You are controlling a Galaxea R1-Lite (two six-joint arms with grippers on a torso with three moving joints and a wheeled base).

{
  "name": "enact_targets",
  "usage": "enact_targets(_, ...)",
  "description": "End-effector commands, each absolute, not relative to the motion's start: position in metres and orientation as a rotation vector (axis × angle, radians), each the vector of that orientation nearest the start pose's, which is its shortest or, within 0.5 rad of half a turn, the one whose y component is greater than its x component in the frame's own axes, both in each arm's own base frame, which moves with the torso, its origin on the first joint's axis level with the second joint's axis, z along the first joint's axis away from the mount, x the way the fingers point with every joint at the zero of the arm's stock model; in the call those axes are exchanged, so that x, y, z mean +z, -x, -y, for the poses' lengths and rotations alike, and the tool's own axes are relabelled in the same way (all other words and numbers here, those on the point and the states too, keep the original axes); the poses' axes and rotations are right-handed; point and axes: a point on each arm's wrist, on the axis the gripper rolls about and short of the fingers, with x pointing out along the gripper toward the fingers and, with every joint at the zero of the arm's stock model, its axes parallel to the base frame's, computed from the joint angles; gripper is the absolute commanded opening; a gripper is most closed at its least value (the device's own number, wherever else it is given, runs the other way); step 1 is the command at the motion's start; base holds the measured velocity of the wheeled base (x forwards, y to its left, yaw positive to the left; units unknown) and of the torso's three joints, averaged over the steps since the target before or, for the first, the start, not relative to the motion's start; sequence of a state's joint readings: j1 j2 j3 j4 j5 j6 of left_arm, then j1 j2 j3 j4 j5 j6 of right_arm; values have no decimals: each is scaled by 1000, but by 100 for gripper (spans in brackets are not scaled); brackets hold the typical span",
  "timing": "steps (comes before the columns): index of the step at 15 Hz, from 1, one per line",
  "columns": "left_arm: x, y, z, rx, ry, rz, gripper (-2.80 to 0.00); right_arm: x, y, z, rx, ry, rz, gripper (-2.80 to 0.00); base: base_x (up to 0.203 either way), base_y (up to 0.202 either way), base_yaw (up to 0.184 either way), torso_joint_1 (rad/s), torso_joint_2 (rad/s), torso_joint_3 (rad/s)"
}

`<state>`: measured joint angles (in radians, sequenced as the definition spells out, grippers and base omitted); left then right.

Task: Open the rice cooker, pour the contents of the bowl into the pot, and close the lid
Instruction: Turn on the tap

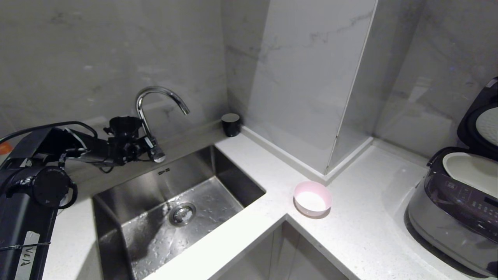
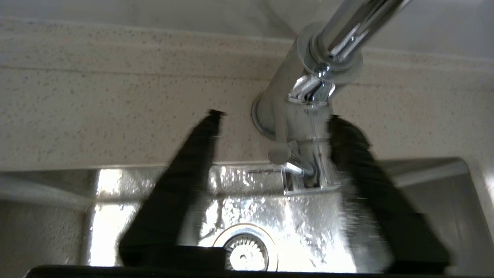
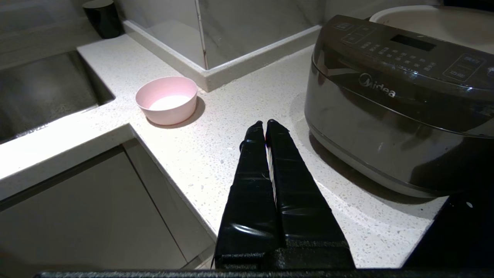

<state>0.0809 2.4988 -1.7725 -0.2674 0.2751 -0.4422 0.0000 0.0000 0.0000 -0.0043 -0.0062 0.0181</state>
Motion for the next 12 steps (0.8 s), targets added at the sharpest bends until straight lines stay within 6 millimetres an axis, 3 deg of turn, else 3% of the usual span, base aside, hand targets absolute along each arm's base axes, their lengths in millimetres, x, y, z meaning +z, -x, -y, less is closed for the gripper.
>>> enact_targets(1,74,-512,-48,446,388,-366,-280,76,23,0,-6,-18,5,-280,0,0,0,0,0,0)
enact_targets(12,69,-513,-48,464,382,-378,-280,76,23,0,-6,-18,5,-280,0,0,0,0,0,0)
